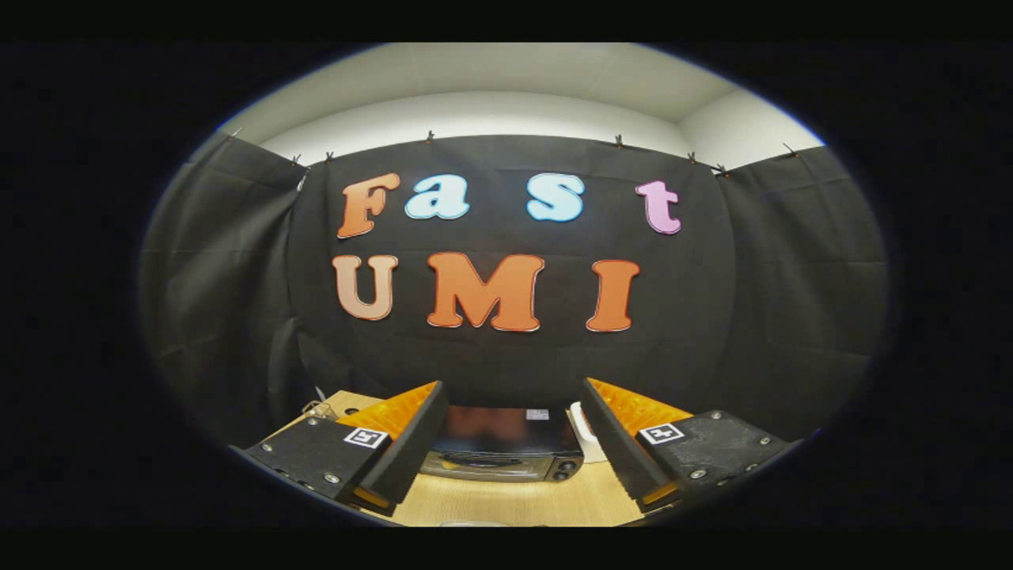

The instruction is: Open the toaster oven, put the food inside, and close the toaster oven door.

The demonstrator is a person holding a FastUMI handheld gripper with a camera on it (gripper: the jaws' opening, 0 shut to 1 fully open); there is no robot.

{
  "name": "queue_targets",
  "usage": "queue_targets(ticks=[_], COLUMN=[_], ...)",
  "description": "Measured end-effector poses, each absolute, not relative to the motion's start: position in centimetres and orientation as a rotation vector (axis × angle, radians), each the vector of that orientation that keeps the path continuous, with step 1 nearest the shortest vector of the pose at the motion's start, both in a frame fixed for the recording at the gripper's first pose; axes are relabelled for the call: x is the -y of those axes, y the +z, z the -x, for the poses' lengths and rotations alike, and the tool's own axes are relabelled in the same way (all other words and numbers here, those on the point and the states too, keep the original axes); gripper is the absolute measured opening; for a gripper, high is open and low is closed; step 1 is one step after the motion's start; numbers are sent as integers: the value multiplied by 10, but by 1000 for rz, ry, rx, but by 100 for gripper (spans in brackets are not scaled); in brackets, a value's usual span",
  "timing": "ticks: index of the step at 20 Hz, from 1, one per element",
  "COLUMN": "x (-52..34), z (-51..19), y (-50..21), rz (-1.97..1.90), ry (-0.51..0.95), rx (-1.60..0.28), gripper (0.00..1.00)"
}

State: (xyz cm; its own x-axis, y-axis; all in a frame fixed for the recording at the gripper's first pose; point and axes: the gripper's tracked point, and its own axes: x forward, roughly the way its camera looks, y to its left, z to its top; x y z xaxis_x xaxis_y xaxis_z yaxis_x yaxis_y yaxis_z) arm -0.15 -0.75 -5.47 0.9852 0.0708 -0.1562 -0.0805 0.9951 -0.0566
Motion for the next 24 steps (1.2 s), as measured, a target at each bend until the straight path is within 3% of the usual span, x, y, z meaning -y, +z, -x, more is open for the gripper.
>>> queue_targets(ticks=[24], x=[42], z=[-13], y=[-62], rz=[24], ry=[10], rx=[-159], gripper=[99])
